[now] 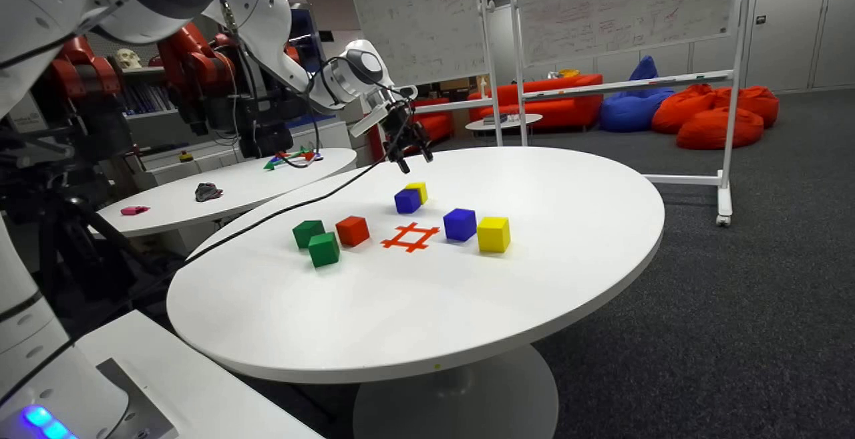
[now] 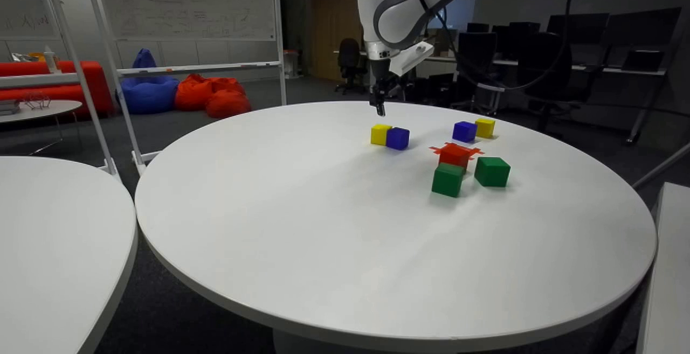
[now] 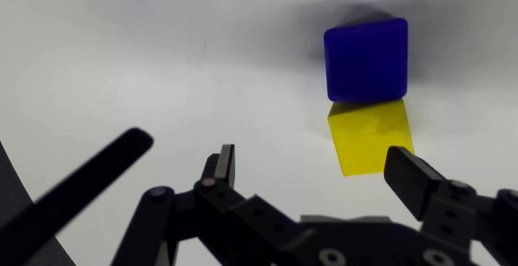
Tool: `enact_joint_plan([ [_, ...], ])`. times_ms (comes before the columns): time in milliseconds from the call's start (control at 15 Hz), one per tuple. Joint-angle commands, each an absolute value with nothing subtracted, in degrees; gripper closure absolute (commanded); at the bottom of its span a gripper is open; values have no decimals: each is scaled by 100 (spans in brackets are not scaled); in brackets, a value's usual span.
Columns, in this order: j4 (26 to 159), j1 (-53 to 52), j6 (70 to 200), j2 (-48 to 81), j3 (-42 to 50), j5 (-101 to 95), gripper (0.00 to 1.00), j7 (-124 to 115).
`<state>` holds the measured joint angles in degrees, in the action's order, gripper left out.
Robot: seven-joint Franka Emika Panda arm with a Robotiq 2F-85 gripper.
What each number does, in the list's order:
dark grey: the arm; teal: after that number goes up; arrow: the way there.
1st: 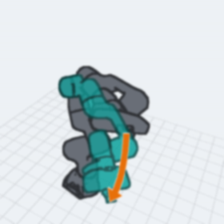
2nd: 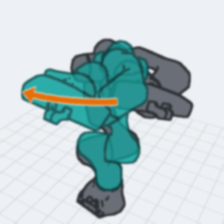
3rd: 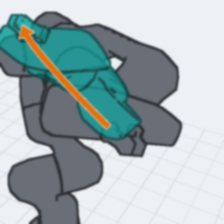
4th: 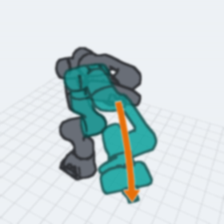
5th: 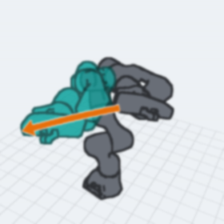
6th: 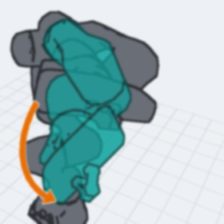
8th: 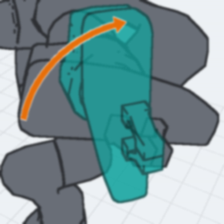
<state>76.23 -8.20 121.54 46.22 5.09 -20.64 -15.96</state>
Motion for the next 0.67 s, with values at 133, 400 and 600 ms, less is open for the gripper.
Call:
enact_joint_plan([
  [133,7053,-781,11844,5040,546,-1922,0,-1244],
  [400,6929,-804,11752,5112,557,-1935,0,-1206],
  [600,7132,-861,11939,5051,592,-1982,0,-1424],
])
